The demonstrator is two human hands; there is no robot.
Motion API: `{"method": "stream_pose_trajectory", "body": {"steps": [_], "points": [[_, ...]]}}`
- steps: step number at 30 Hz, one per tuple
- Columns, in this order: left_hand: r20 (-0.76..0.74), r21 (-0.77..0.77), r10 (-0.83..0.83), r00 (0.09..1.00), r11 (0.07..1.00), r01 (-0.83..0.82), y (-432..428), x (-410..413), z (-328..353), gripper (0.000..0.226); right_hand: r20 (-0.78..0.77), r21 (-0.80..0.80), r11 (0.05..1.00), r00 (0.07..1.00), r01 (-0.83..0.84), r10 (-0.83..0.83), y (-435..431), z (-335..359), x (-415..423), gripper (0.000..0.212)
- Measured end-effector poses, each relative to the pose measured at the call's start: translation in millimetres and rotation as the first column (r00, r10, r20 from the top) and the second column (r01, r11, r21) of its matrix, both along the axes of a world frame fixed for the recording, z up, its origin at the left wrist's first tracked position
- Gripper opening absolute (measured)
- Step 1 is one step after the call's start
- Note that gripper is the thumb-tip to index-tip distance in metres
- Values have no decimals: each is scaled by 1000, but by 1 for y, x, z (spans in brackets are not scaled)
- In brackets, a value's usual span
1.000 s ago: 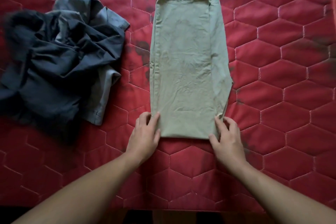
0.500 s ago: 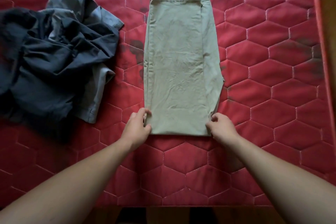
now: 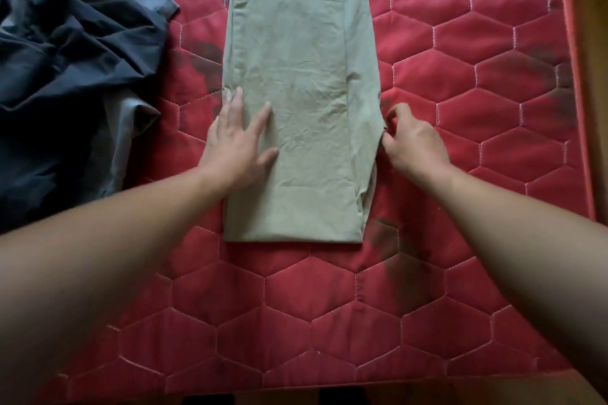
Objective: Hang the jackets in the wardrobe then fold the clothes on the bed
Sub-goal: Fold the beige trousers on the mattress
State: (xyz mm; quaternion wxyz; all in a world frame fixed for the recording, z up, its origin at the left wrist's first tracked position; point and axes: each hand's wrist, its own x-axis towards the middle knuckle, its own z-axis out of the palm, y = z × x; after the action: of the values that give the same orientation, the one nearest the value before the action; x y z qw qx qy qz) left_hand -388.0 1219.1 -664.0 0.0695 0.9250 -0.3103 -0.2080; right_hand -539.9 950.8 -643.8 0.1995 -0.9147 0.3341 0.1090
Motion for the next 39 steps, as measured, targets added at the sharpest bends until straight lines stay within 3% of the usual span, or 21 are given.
{"method": "stream_pose_trajectory", "body": {"steps": [3,7,13,27,34,39], "points": [[-55,74,-24,998,997,28,-7,9,-14,88,-13,-104,988,993,-117,116,2,-6,6,29],[-95,107,-59,994,992,69,-2,12,-18,90,20,-119,990,997,-76,79,4,-7,7,17],[-154,214,-63,986,972,95,-9,13,-12,90,218,233,972,974,1,-53,8,1,-18,35],[-199,236,-62,978,966,109,-6,14,-16,88,226,348,937,971,-10,-74,3,-4,-30,71],[-209,248,-62,976,962,114,-7,13,-13,87,127,213,972,989,-98,72,6,-2,-23,74],[-221,237,-64,973,964,117,-6,13,-13,86,70,-56,998,997,17,-13,12,-4,10,29]]}}
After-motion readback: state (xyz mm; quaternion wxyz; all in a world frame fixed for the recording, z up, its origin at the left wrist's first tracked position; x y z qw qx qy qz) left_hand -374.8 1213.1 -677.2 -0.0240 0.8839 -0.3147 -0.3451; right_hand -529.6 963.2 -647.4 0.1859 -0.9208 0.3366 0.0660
